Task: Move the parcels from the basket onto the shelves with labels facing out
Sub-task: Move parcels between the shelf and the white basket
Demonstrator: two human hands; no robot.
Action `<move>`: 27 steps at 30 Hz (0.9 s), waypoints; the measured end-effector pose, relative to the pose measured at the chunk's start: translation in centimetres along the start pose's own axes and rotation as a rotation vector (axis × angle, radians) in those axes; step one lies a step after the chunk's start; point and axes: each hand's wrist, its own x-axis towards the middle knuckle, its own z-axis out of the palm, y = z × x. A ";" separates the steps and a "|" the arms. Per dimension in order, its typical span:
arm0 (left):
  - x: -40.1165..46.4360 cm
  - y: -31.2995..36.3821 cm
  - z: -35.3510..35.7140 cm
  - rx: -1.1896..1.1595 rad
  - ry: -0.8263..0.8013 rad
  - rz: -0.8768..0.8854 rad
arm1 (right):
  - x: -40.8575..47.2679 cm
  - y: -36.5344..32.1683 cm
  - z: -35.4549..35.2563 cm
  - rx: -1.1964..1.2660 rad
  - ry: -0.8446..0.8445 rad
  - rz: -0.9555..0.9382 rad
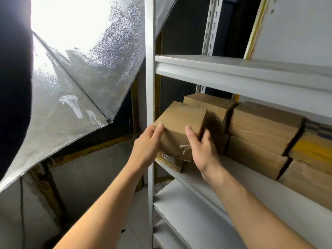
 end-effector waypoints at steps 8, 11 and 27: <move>-2.9 0.6 0.7 -0.126 0.055 0.070 | -2.0 1.2 -1.0 0.176 -0.042 -0.017; -5.5 1.1 1.2 -0.161 0.048 0.082 | -4.7 1.3 -2.5 0.173 -0.040 -0.057; -24.9 5.5 15.1 -0.420 -0.483 0.156 | -27.1 3.1 -23.1 0.160 0.175 -0.045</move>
